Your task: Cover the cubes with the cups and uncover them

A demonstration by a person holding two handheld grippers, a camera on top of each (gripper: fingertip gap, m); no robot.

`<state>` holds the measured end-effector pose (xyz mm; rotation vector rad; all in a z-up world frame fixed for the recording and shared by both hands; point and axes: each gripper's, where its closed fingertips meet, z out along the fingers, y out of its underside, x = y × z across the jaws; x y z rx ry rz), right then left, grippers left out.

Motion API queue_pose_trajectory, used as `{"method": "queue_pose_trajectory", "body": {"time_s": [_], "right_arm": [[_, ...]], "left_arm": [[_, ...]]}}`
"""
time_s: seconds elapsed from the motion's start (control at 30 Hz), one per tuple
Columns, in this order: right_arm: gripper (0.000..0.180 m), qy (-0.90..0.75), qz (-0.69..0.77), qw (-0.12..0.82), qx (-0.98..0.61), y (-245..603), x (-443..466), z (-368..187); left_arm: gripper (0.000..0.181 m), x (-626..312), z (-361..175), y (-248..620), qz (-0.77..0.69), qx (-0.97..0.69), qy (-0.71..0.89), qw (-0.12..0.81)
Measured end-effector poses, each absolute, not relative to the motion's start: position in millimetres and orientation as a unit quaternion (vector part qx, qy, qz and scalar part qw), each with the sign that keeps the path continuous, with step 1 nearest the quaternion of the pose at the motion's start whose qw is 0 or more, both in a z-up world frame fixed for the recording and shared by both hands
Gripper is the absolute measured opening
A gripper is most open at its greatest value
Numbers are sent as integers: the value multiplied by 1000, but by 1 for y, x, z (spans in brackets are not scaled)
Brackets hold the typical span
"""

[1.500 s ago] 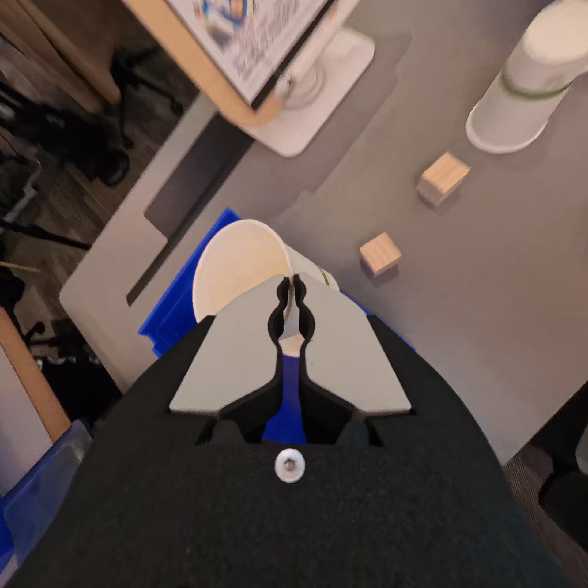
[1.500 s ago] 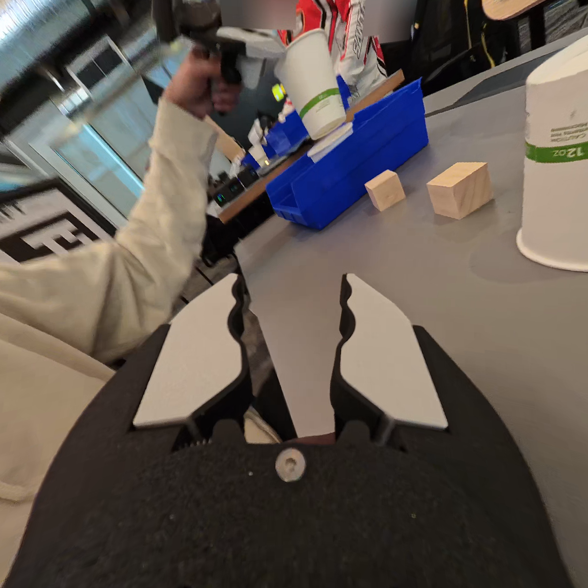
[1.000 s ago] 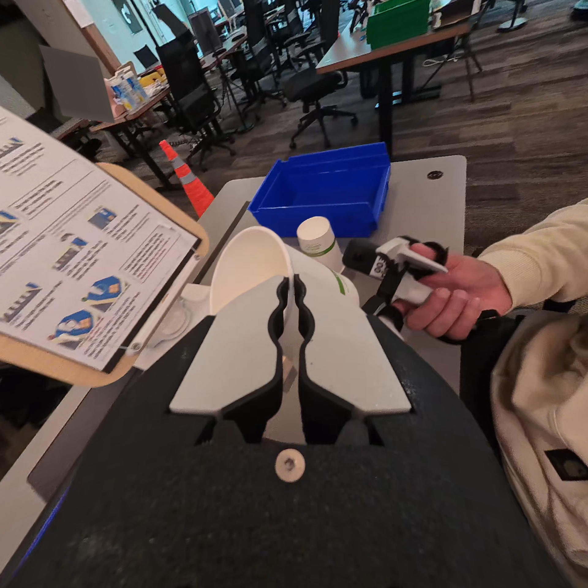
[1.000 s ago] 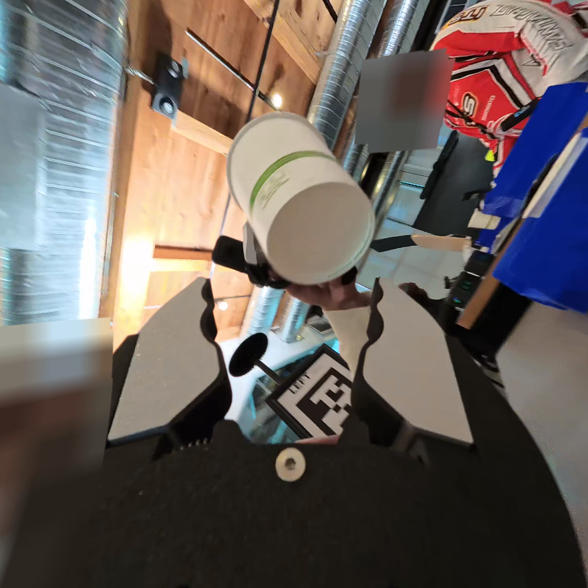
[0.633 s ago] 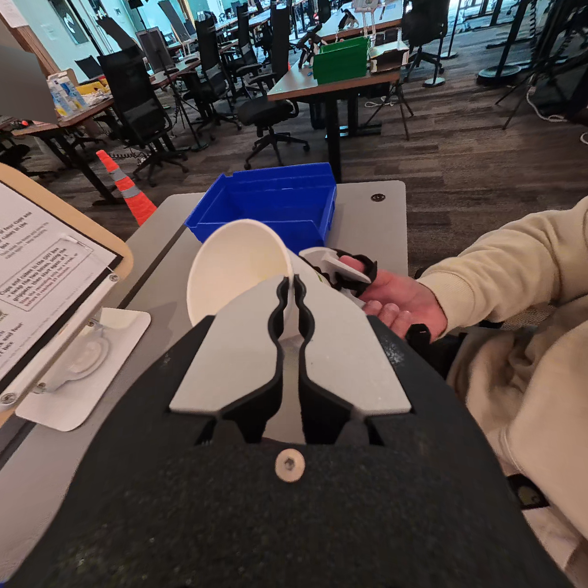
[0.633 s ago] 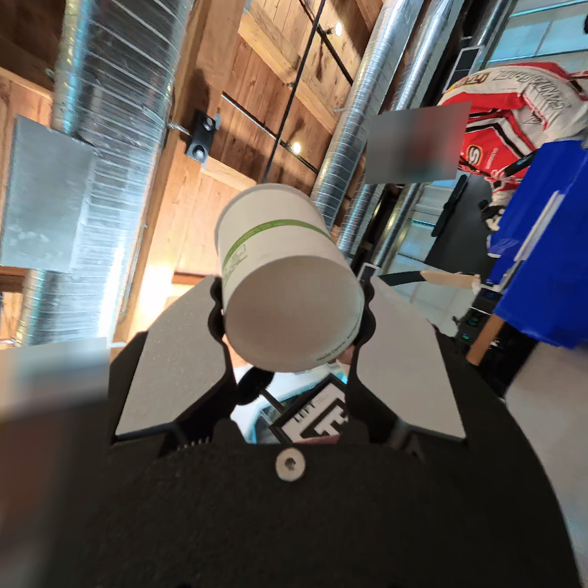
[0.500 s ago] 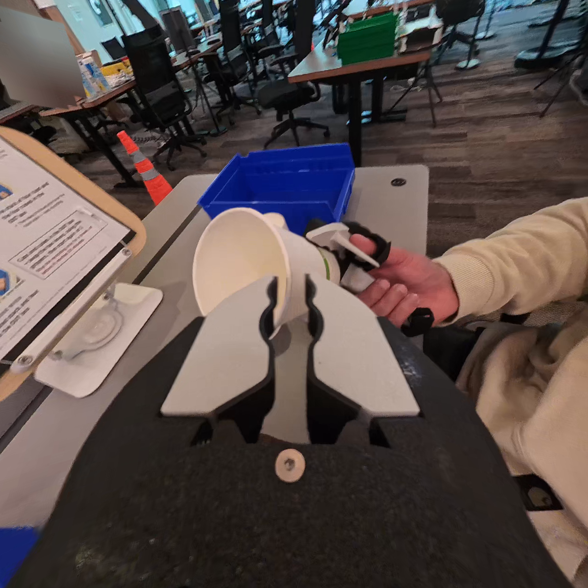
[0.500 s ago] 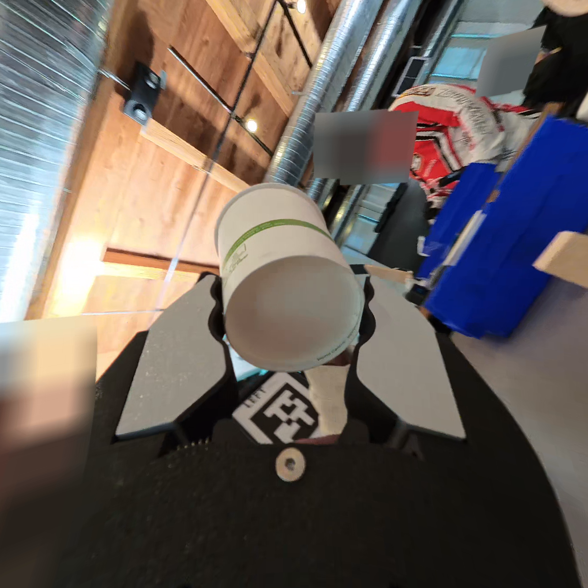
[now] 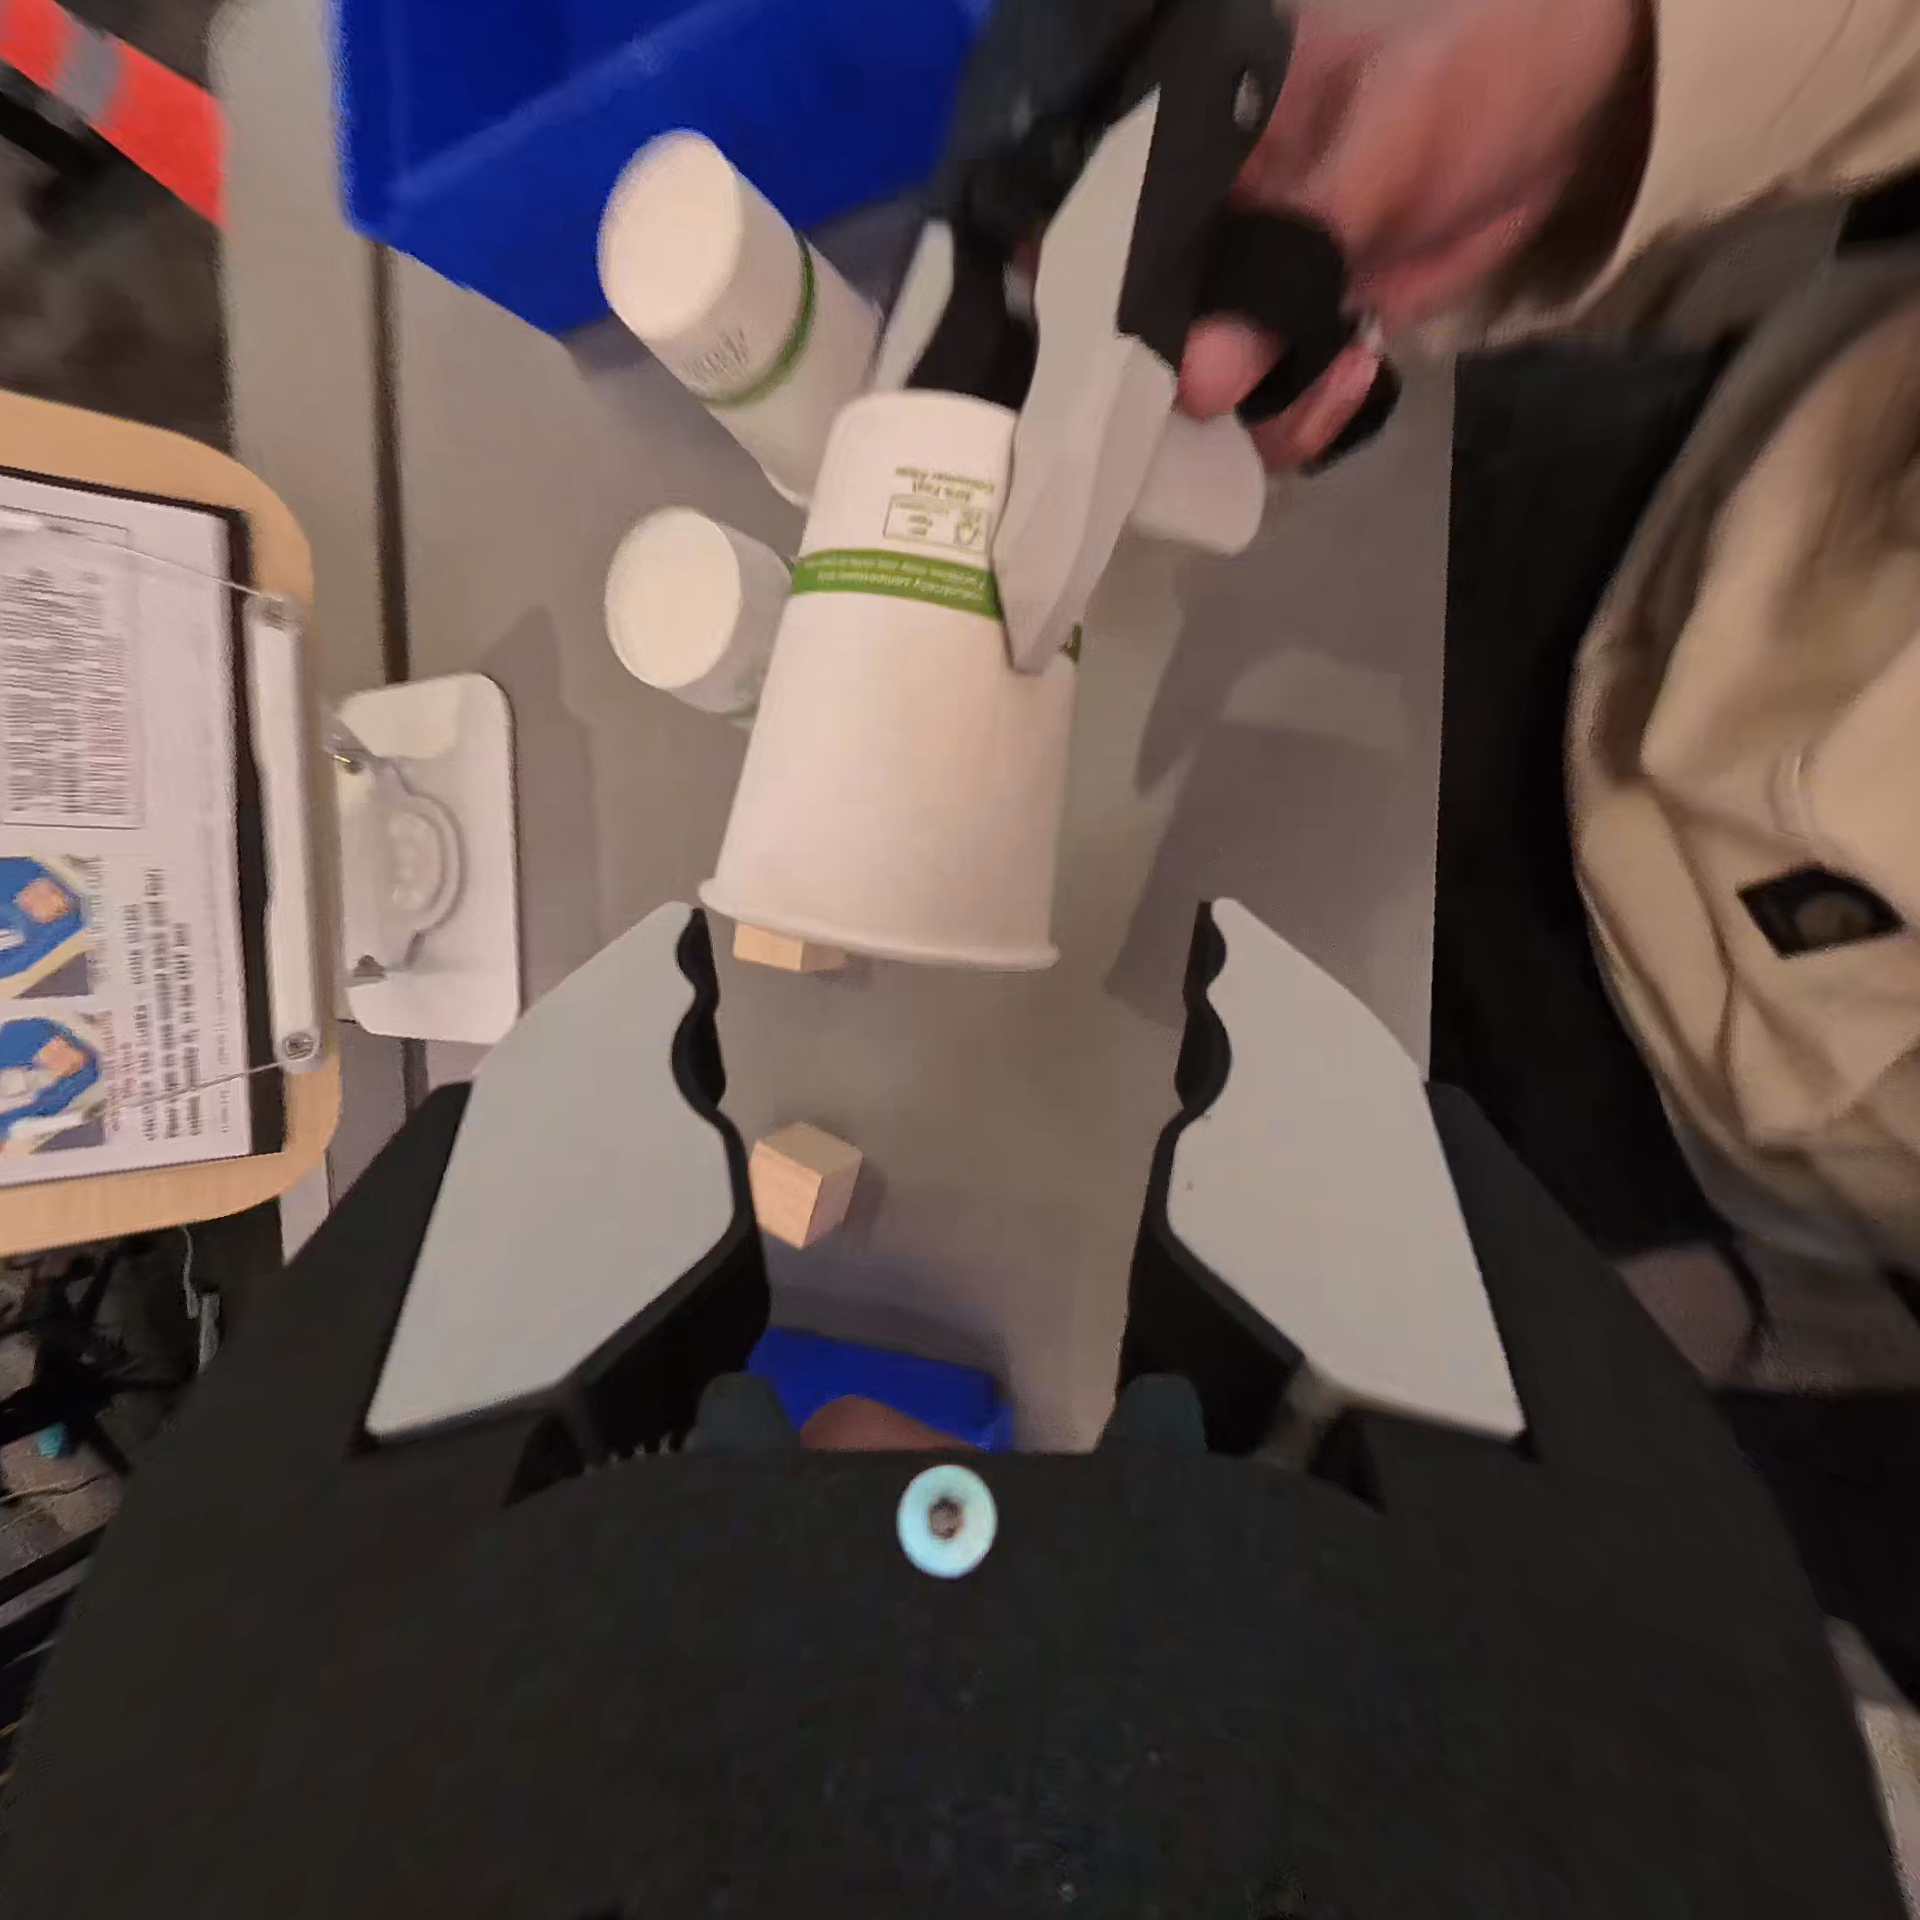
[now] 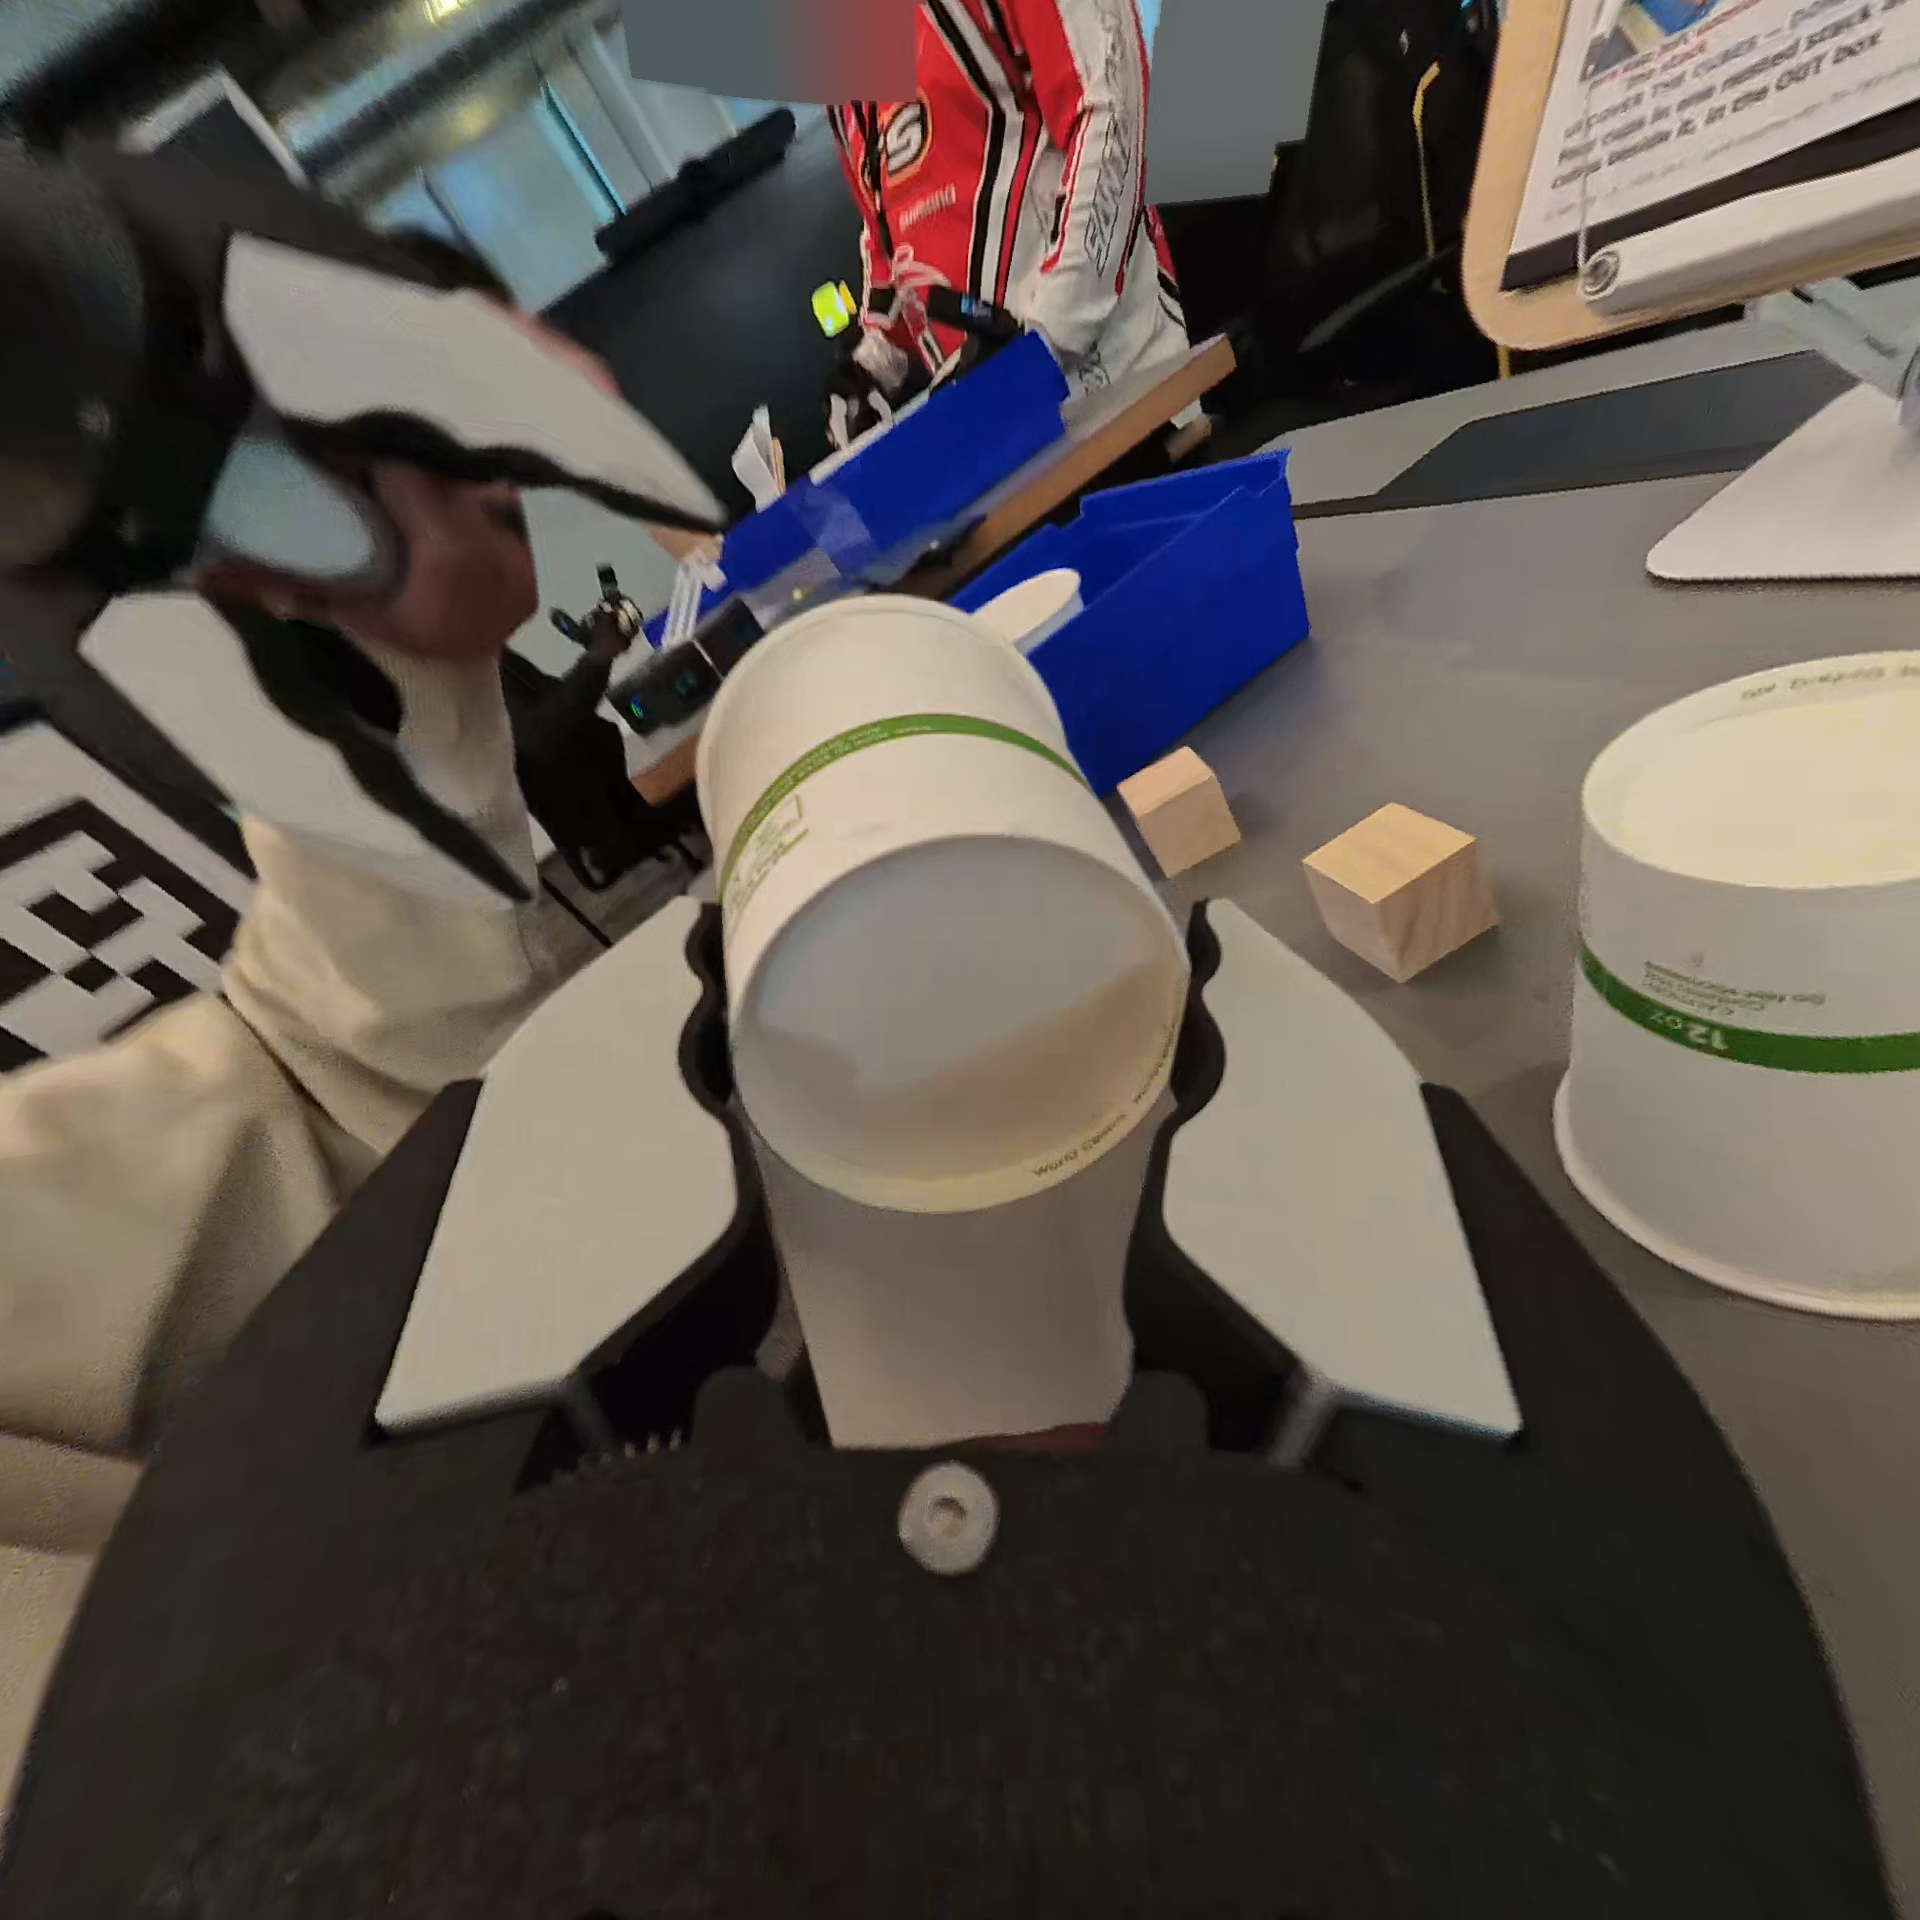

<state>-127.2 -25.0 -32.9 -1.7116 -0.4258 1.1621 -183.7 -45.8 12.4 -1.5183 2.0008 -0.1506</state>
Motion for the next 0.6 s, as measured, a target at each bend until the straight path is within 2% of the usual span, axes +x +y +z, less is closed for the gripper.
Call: {"method": "queue_pose_trajectory", "body": {"time_s": [0.17,0.23,0.47,0.6], "right_arm": [[84,-226,439,494,-716,-33,-132,-35],[84,-233,438,485,-721,-35,-134,-38],[84,-244,427,484,-724,-36,-135,-41],[84,-262,403,480,-734,-36,-136,-47]], "left_arm": [[87,-175,-20,-29,-25,-579,803,142],[86,-169,-30,-26,-29,-580,808,101],[85,-152,-48,-37,-87,-574,812,56],[84,-154,-65,-38,-71,-575,814,38]]}}
